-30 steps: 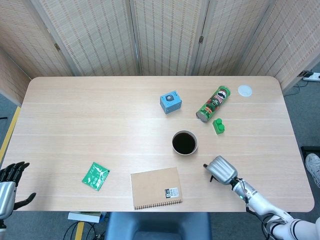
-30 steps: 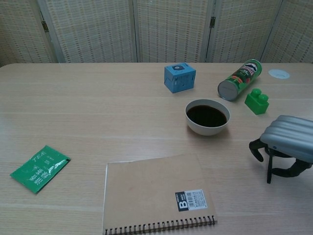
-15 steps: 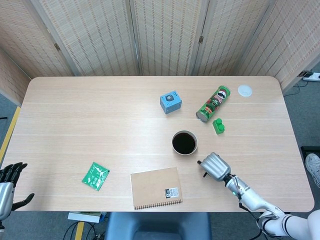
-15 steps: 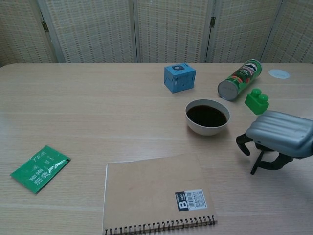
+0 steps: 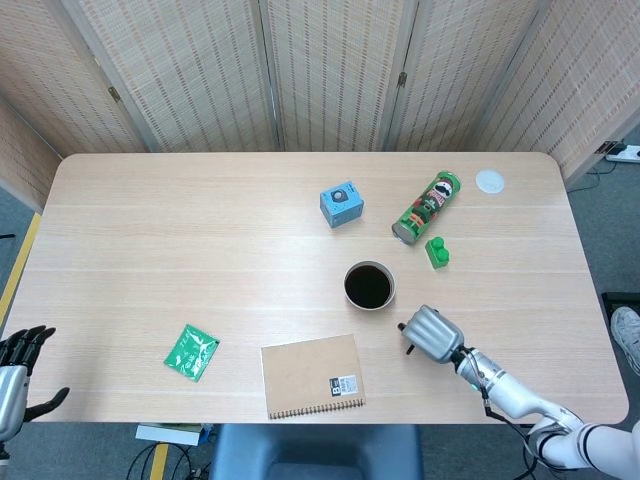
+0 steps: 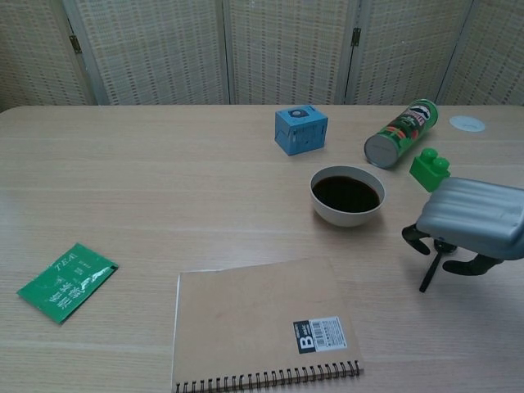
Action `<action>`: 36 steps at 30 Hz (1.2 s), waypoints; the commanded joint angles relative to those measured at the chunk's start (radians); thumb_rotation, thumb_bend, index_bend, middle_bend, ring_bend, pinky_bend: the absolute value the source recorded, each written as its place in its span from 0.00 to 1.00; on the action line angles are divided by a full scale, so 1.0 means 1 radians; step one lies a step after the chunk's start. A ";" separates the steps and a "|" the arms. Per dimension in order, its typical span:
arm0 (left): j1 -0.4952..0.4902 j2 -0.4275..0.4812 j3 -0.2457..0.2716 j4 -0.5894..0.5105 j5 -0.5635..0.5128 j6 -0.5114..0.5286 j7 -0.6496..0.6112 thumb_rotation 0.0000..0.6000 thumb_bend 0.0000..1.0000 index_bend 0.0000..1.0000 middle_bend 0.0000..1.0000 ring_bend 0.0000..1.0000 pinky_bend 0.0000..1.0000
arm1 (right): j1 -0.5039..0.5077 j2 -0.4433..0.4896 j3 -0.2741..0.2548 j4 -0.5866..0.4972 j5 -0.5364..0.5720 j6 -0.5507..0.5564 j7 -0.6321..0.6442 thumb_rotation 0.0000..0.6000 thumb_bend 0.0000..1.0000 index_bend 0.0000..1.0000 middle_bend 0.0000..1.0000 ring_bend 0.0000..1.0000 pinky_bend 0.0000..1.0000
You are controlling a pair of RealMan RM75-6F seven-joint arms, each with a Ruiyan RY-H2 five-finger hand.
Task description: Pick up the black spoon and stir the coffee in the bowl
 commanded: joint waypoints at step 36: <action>0.011 -0.006 -0.001 0.028 -0.009 0.000 -0.024 1.00 0.21 0.18 0.17 0.14 0.19 | 0.034 -0.058 -0.018 0.025 0.030 -0.071 -0.082 1.00 0.26 0.53 1.00 1.00 1.00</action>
